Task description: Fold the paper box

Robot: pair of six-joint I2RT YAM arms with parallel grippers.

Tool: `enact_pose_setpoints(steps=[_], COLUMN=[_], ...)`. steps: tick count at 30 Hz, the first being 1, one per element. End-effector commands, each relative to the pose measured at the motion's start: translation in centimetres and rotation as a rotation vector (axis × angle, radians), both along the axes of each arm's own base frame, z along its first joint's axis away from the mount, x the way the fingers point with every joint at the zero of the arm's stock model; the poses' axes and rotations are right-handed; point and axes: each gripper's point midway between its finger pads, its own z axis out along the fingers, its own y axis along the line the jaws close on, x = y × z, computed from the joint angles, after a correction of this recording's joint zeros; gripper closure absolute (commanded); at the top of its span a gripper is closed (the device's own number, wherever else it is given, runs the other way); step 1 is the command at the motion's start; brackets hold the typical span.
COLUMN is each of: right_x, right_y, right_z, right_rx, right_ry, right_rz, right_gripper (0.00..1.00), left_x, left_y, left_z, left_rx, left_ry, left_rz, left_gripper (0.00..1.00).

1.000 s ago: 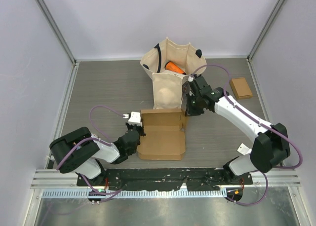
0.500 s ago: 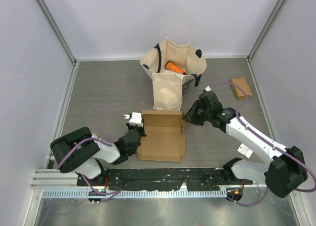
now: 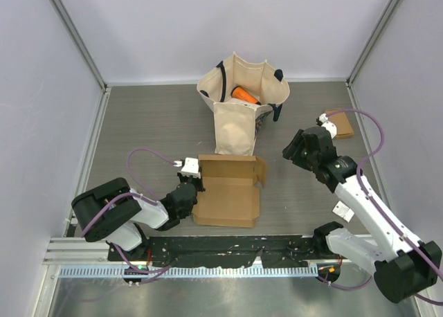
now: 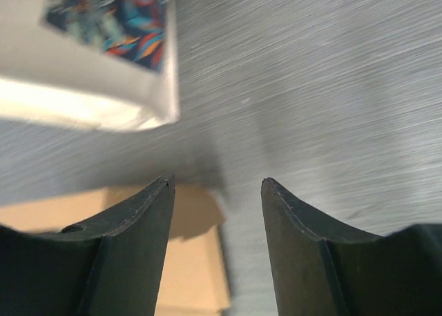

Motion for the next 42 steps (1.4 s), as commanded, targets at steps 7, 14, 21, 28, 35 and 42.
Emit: enact_pose_setpoints(steps=[7,14,21,28,35,42], right_x=[3.0,-0.1,-1.6,-2.4,0.1,1.2], right_y=[4.4,7.2,8.4,9.6,8.7,9.9], right_z=[-6.6,-6.4,-6.5,-7.3,-6.2,-5.6], right_rx=[-0.121,-0.066,-0.092,-0.124,-0.208,-0.233], right_ry=[-0.111,-0.188,-0.189,-0.218,-0.387,-0.487], right_rz=[0.385,0.479,0.524,0.584,0.514,0.562], right_gripper=[0.48,0.5,0.49,0.48,0.47,0.53], left_x=[0.2,0.2,0.2,0.2,0.2,0.1], left_y=[0.0,-0.3,-0.1,-0.2,-0.3,-0.1], left_z=[0.8,0.8,0.7,0.7,0.6,0.7], left_rx=[-0.014,-0.01,-0.002,0.004,0.005,0.005], left_ry=[-0.032,-0.033,-0.033,-0.033,-0.032,-0.034], left_rz=[0.018,0.008,0.012,0.01,0.007,0.008], left_gripper=[1.0,1.0,1.0,1.0,1.0,1.0])
